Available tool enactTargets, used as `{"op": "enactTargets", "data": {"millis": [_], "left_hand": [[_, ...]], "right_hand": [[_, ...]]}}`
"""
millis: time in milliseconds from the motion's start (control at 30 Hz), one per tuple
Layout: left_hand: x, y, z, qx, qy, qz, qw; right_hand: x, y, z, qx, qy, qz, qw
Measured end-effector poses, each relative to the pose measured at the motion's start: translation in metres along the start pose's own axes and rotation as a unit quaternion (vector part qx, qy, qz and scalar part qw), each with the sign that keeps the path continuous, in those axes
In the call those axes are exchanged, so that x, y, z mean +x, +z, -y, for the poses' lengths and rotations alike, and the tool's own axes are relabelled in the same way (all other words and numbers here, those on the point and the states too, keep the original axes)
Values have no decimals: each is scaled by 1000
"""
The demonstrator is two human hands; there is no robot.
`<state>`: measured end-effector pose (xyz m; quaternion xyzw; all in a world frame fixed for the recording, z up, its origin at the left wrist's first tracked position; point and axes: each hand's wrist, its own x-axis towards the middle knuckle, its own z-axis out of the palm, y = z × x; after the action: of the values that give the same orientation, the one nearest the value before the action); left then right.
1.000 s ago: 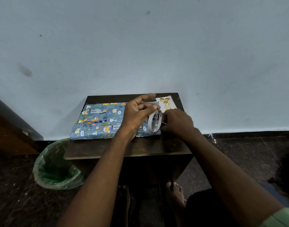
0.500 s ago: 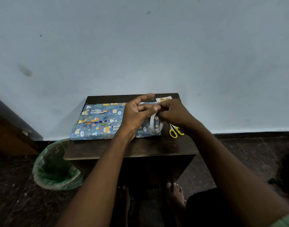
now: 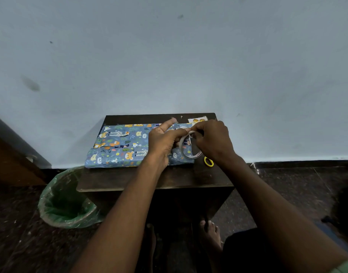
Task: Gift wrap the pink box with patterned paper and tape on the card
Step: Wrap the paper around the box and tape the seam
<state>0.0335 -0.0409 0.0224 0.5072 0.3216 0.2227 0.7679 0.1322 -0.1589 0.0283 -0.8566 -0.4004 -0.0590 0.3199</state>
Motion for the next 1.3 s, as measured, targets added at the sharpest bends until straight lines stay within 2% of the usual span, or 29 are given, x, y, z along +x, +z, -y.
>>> {"op": "enactTargets", "data": {"millis": [300, 467, 567, 700, 967, 1067, 1133, 1200, 1300], "left_hand": [[2, 1, -1, -30, -30, -25, 999], [10, -23, 4, 146, 90, -73, 982], [13, -36, 0, 186, 124, -62, 973], [17, -57, 2, 308, 147, -36, 939], [14, -83, 3, 339, 143, 26, 930], [14, -89, 1, 338, 137, 42, 930], [16, -90, 1, 340, 138, 52, 929], [19, -91, 1, 348, 142, 61, 924], [20, -90, 2, 365, 147, 69, 917]], "right_hand": [[-2, -4, 3, 14, -28, -16, 999], [5, -14, -6, -45, -5, 41, 998], [5, -16, -19, -98, 19, 96, 990], [8, -9, -30, -122, 22, 129, 984], [11, 14, -29, -162, 43, 177, 970], [11, 16, -18, -150, 38, 97, 983], [13, 18, 0, -59, 12, 24, 998], [14, 25, 21, 54, -9, 8, 998], [12, 35, 37, 68, -49, -48, 995]]}}
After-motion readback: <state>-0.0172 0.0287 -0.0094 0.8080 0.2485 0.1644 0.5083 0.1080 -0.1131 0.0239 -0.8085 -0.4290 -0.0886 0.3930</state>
